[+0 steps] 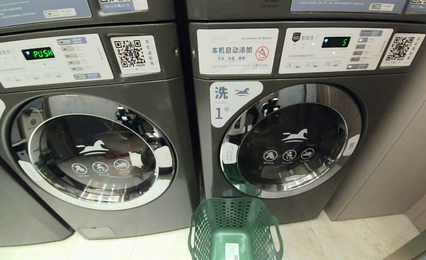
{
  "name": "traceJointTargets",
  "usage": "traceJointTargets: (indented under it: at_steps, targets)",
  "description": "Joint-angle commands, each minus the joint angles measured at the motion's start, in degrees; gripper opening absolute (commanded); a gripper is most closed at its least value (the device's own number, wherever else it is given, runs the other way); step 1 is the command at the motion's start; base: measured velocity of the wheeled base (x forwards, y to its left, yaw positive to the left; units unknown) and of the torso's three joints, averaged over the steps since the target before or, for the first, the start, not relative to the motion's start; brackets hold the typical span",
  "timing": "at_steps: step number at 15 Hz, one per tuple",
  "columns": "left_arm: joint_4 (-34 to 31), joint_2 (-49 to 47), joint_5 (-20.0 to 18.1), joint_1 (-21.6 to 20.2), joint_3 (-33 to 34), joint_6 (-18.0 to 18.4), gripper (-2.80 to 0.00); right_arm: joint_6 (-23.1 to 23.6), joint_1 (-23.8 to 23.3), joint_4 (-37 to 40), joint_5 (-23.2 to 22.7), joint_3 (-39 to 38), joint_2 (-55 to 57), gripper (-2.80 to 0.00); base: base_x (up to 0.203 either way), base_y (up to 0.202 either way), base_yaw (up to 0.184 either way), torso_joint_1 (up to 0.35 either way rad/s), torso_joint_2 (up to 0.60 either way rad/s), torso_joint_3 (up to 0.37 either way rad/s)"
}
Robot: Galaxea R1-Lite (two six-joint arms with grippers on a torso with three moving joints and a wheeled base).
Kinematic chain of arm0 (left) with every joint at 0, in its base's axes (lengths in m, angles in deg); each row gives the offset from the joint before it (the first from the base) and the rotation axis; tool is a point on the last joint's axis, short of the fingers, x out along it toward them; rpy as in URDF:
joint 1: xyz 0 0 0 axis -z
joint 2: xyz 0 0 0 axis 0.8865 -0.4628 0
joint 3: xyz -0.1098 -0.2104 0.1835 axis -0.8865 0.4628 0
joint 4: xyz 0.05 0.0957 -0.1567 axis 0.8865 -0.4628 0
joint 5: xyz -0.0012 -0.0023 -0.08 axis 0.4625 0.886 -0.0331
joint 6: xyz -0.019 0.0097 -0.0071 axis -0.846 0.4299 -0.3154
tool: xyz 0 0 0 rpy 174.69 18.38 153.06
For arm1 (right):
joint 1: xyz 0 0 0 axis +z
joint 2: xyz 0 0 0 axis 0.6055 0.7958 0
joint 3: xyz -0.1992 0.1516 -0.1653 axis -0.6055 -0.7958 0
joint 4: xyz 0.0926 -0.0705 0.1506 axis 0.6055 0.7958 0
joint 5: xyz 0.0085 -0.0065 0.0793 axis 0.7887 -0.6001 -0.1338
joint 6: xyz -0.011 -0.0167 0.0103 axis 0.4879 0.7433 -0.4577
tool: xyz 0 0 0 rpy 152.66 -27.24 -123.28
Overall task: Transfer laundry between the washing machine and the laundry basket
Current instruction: Open the lid of the washing machine
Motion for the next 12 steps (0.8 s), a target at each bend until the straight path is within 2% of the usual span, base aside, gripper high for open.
traceJointTargets:
  at_steps: [1, 4, 7, 10, 12]
  targets:
    - [-1.8, -0.6, -0.1, 0.0, -6.3, -0.2, -2.8, 0.5, 0.0, 0.1, 0.1, -0.1, 0.0, -2.8, 0.0, 0.0, 0.0, 0.0, 0.0, 0.0]
    - [-8.7, -7.2, -1.0, 0.2, -16.8, -0.4, -2.8, 0.4, 0.0, 0.1, 0.3, -0.1, 0.0, -2.8, 0.0, 0.0, 0.0, 0.0, 0.0, 0.0]
    - [-10.1, -22.5, -3.9, 0.8, -23.2, -1.2, -2.8, 0.6, 0.0, 0.1, 0.1, -0.1, 0.0, -2.8, 0.0, 0.0, 0.0, 0.0, 0.0, 0.0]
    - [-4.8, -41.0, -8.0, 1.0, -28.5, -3.2, -2.8, 1.3, 0.0, 0.0, -0.2, -0.1, 0.0, -2.8, 0.0, 0.0, 0.0, 0.0, 0.0, 0.0]
    - [1.4, -53.3, -11.9, 1.0, -31.0, -4.9, -2.8, -0.7, 0.0, 0.0, 0.2, 0.0, 0.0, -2.8, 0.0, 0.0, 0.0, 0.0, 0.0, 0.0]
